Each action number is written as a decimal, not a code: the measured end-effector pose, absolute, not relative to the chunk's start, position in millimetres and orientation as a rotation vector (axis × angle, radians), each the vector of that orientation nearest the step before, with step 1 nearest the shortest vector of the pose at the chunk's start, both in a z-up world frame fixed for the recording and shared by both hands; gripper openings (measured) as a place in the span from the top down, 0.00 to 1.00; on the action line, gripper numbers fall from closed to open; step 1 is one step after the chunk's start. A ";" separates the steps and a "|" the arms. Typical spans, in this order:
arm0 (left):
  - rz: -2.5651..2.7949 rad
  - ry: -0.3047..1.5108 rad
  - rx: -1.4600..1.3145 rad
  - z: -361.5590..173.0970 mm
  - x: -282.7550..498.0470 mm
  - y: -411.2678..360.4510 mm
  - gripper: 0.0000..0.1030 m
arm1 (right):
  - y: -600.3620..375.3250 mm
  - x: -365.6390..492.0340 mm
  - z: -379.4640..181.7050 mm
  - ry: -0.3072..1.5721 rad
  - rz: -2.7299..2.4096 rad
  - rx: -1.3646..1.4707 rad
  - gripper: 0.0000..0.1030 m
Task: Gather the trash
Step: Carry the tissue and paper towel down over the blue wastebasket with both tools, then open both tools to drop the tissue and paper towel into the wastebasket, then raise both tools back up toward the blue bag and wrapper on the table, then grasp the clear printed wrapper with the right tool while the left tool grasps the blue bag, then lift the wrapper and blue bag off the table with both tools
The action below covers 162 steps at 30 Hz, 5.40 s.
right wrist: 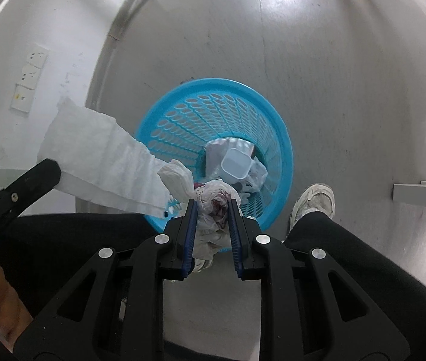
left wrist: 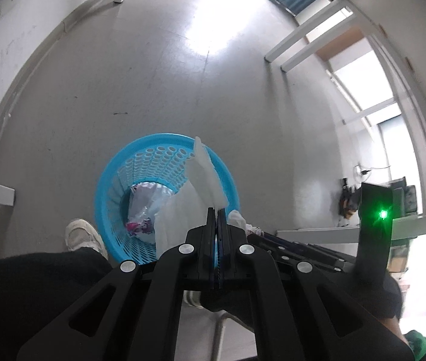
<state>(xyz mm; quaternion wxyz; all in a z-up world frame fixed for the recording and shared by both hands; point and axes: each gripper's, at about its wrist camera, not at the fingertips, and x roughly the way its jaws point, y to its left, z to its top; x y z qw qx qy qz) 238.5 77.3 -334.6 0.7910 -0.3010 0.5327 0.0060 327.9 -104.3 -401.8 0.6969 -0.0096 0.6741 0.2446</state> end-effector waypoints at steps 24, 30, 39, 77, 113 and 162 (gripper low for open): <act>0.162 1.263 -0.506 -354.0 251.4 79.7 0.66 | -117.3 347.5 -424.4 1.552 0.470 0.041 0.52; 0.160 1.239 -0.498 -342.5 240.5 78.0 0.64 | -123.8 334.9 -403.8 1.506 0.466 0.014 0.51; 0.133 1.186 -0.482 -314.8 210.8 71.9 0.57 | -135.6 310.5 -365.7 1.432 0.515 0.018 0.45; -0.004 0.608 -0.162 -92.2 10.2 20.7 0.06 | -255.4 100.2 -89.9 0.730 0.706 -0.027 0.08; 0.031 0.545 -0.283 -0.9 171.1 98.0 0.06 | -172.4 267.4 15.9 0.660 0.766 -0.037 0.17; -0.056 0.561 -0.402 17.6 176.6 90.8 0.61 | -167.6 256.1 29.4 0.693 0.811 0.020 0.94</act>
